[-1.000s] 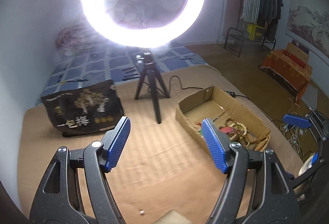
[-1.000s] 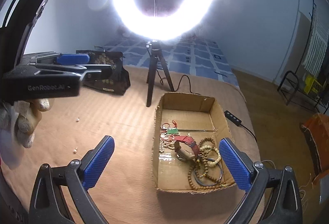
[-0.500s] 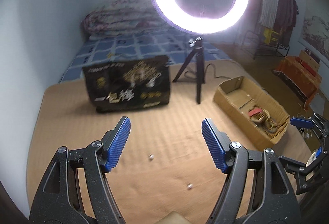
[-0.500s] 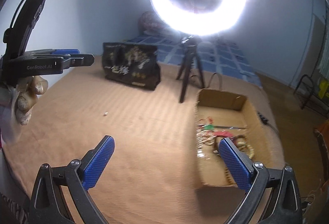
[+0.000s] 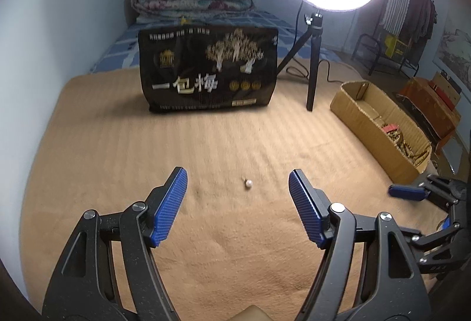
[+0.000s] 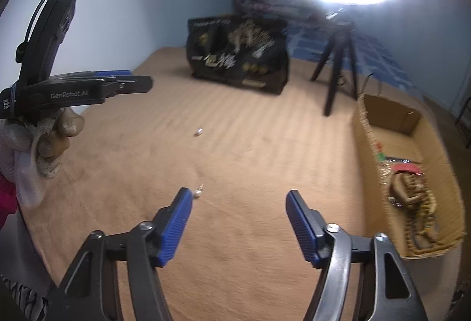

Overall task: Organize jewelry
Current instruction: 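Lower the left tool to one pearl earring while the right tool approaches the other, then close the left tool on one pearl earring while the right tool grasps the other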

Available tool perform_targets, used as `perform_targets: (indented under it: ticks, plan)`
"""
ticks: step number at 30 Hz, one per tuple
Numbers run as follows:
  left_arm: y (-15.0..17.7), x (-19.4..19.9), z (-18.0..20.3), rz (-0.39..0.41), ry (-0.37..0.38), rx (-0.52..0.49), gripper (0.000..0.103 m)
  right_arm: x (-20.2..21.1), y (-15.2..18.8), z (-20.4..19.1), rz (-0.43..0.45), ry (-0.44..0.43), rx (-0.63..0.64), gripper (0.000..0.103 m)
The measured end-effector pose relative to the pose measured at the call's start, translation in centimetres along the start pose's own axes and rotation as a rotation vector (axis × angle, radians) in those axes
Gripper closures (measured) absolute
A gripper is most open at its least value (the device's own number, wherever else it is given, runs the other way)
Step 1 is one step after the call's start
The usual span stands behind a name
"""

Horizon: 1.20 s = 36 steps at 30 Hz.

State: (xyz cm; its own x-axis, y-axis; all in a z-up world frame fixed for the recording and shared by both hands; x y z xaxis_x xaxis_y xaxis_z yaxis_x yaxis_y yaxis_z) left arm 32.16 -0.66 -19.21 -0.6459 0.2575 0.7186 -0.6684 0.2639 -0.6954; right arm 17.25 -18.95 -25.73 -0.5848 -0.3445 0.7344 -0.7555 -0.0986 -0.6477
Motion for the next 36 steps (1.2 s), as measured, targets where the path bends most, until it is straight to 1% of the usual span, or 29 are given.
perform_targets:
  ticks: [2,4,6,8,10,11,15,17,27,35,36]
  plan:
    - [0.6,-0.8,-0.1,-0.01,0.021,0.01,0.029,-1.1,0.4,-0.6,-0.025,-0.022,-0.001,0.048]
    - [1.2,-1.6,-0.1,-0.021,0.034,0.013,0.03,-2.2,0.9,-1.0,-0.047,-0.042,0.001,0.051]
    - [1.7,-2.4,0.1,-0.035,0.049,0.008,0.04,-3.2,1.2,-1.4,-0.057,-0.048,0.006,0.053]
    - [2.3,-3.3,0.3,-0.05,0.06,0.004,0.041,-4.0,1.3,-1.7,-0.063,-0.057,0.006,0.058]
    - [2.7,-4.0,0.5,-0.062,0.073,0.0,0.044,-4.8,1.5,-1.8,-0.072,-0.075,-0.006,0.061]
    - [3.0,-4.6,0.7,-0.071,0.08,-0.003,0.048,-5.1,1.6,-1.9,-0.077,-0.082,-0.01,0.061]
    - [3.2,-6.2,1.2,-0.086,0.085,-0.008,0.051,-6.4,2.1,-2.0,-0.1,-0.092,-0.009,0.066]
    - [3.1,-6.9,1.3,-0.09,0.088,-0.007,0.057,-6.7,2.2,-2.1,-0.101,-0.096,-0.005,0.068]
    - [2.7,-9.7,1.0,-0.105,0.074,0.01,0.061,-7.6,2.2,-2.9,-0.101,-0.106,0.024,0.071]
    - [2.7,-10.6,1.0,-0.107,0.06,0.002,0.065,-8.5,1.8,-3.3,-0.1,-0.087,0.049,0.078]
    - [2.7,-10.7,1.1,-0.108,0.059,0.001,0.067,-8.5,1.7,-3.4,-0.101,-0.086,0.053,0.079]
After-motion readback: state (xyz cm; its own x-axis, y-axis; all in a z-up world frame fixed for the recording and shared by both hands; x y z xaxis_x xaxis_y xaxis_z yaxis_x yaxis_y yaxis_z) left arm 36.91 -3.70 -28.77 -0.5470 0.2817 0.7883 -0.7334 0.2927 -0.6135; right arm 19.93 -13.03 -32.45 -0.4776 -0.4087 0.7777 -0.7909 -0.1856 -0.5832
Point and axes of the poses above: each gripper's, at about its wrist camera, not at the fingertips, and x roughly against the way its jaws point, z to its right, y to its underside, the point moved 5 cm from there along -x, roughly the way its jaws point, and after that the axes turned 10 degrees about -x, right-handed, at the moved point
